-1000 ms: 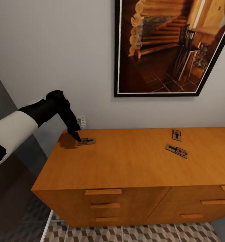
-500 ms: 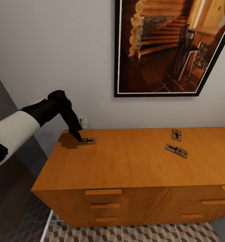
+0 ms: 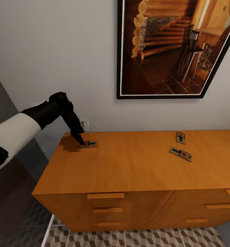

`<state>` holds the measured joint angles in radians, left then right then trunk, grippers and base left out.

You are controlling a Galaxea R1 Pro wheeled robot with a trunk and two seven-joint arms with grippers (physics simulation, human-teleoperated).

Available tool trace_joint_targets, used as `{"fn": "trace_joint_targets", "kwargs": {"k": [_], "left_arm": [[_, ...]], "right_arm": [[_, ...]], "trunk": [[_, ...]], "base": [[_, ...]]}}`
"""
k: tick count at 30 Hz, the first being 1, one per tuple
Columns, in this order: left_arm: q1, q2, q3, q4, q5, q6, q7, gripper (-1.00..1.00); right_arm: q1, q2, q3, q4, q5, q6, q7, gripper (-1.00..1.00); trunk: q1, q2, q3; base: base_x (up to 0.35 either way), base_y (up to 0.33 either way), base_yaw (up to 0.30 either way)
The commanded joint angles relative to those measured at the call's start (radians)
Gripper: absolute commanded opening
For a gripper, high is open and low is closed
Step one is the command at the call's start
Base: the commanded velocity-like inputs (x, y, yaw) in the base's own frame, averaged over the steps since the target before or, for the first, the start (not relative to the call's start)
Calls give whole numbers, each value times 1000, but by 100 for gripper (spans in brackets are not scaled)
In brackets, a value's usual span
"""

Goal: Take the four mousetraps from the cabinet in the bathroom and place them on the bathroom floor. Make sure all four end up on the same floor surface, and ensure that at least two of them are either under or directly next to the same bathroom sink.

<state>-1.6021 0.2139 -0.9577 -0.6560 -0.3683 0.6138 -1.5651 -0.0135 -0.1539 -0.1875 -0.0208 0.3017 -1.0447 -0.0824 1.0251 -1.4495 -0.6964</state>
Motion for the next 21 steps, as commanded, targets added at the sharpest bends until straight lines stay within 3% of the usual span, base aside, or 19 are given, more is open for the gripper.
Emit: {"fn": "trace_joint_targets", "kwargs": {"k": [1, 19, 21], "left_arm": [[-1, 1, -3, -2, -4, 11, -6, 100], [-1, 1, -3, -4, -4, 11, -6, 100], [-1, 2, -3, -3, -5, 11, -6, 100]], "right_arm": [[-1, 0, -3, 1, 8, -3, -5, -100], [0, 1, -2, 1, 10, -3, -4, -100], [0, 14, -1, 1, 10, -3, -4, -100]], "trunk": [[0, 0, -1], [0, 0, -1], [0, 0, -1]], "base": [[0, 0, 0], [0, 0, 0], [0, 0, 0]]}}
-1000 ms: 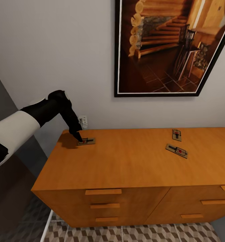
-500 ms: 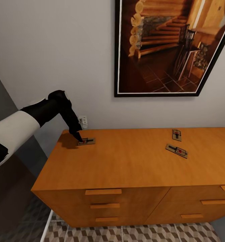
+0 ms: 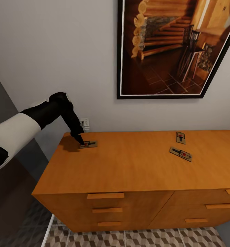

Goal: Take the four mousetraps from the cabinet in the bathroom and place them on the bathroom floor. Make sure all four end up on the same floor surface, and ensure that at least two of them are either under or directly next to the same bathroom sink.

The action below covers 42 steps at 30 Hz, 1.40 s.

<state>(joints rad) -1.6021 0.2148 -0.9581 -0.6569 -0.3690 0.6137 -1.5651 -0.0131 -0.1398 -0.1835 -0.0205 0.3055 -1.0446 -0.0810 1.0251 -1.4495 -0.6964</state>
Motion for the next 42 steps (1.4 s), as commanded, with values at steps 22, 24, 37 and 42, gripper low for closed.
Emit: {"fn": "trace_joint_targets", "kwargs": {"k": [22, 24, 37, 42], "left_arm": [[-1, 3, -4, 0, -2, 11, -6, 100], [-1, 4, -4, 0, -2, 11, -6, 100], [-1, 5, -4, 0, -2, 11, -6, 100], [-1, 5, -4, 0, -2, 11, -6, 100]], "right_arm": [[-1, 83, -9, 1, 2, -3, -6, -100], [-1, 83, -8, 1, 3, -3, -7, -100], [-1, 81, -5, 1, 3, -3, -6, -100], [0, 76, -4, 1, 3, -3, -4, -100]], "trunk": [[0, 0, -1], [0, 0, -1], [0, 0, -1], [0, 0, -1]], "base": [[0, 0, 0], [0, 0, 0], [0, 0, 0], [0, 0, 0]]}}
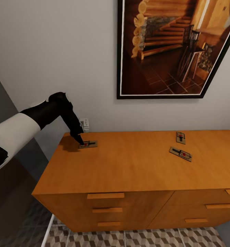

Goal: Take the four mousetraps from the cabinet in the bathroom and place them on the bathroom floor. Make sure all four end up on the same floor surface, and ensure that at least two of them are either under or directly next to the same bathroom sink.

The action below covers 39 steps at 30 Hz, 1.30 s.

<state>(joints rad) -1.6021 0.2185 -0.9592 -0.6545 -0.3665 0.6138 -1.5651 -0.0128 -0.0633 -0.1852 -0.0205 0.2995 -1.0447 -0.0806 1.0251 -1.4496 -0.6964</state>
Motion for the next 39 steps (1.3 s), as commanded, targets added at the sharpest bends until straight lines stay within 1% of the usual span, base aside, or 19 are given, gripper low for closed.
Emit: {"fn": "trace_joint_targets", "kwargs": {"k": [1, 2, 6, 23, 39], "left_arm": [[-1, 1, -3, -2, -5, 11, -6, 100], [-1, 1, -3, -2, -5, 11, -6, 100], [-1, 1, -3, -2, -5, 11, -6, 100], [-1, -1, -3, -2, -2, 9, -6, 100], [-1, -1, -4, -1, -2, 8, -6, 100]], "right_arm": [[0, -1, -2, 1, 9, -3, -5, -100], [2, -7, -3, 2, 9, -3, -4, -100], [4, -13, -2, 3, 9, -3, -4, -100], [5, -14, -5, 2, 7, -3, -8, -100], [5, -15, -3, 2, 7, -3, -8, -100]], "trunk": [[0, 0, -1], [0, 0, -1], [0, 0, -1], [0, 0, -2], [0, 0, -25]], "base": [[0, 0, 0], [0, 0, 0], [0, 0, 0], [0, 0, 0], [0, 0, 0]]}}
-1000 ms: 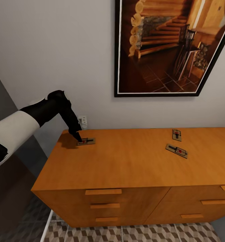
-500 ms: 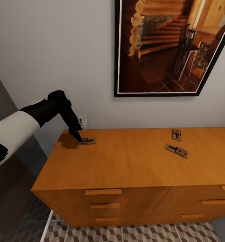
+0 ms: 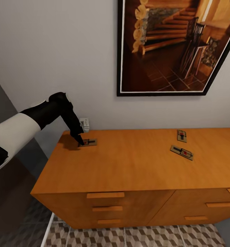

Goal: Take the four mousetraps from the cabinet in the bathroom and place them on the bathroom floor. Make sure all four end up on the same floor surface, and ensure that at least two of them are either under or directly next to the same bathroom sink.

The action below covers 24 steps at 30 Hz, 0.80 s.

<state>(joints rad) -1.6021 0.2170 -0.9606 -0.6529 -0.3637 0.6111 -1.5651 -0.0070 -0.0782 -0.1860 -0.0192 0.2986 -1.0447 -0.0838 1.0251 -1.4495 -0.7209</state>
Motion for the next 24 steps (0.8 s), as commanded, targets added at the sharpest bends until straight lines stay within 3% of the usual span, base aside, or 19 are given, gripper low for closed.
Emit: {"fn": "trace_joint_targets", "kwargs": {"k": [1, 24], "left_arm": [[-1, 1, -3, -2, -4, 10, -6, 100], [2, 1, -2, -2, -1, 8, -6, 100]], "right_arm": [[-1, 0, -3, 1, 8, -2, -5, -100], [-1, 0, -3, 1, 7, -2, -6, -100]], "trunk": [[0, 0, -3], [0, 0, -41]], "base": [[0, 0, 0], [0, 0, 0]]}}
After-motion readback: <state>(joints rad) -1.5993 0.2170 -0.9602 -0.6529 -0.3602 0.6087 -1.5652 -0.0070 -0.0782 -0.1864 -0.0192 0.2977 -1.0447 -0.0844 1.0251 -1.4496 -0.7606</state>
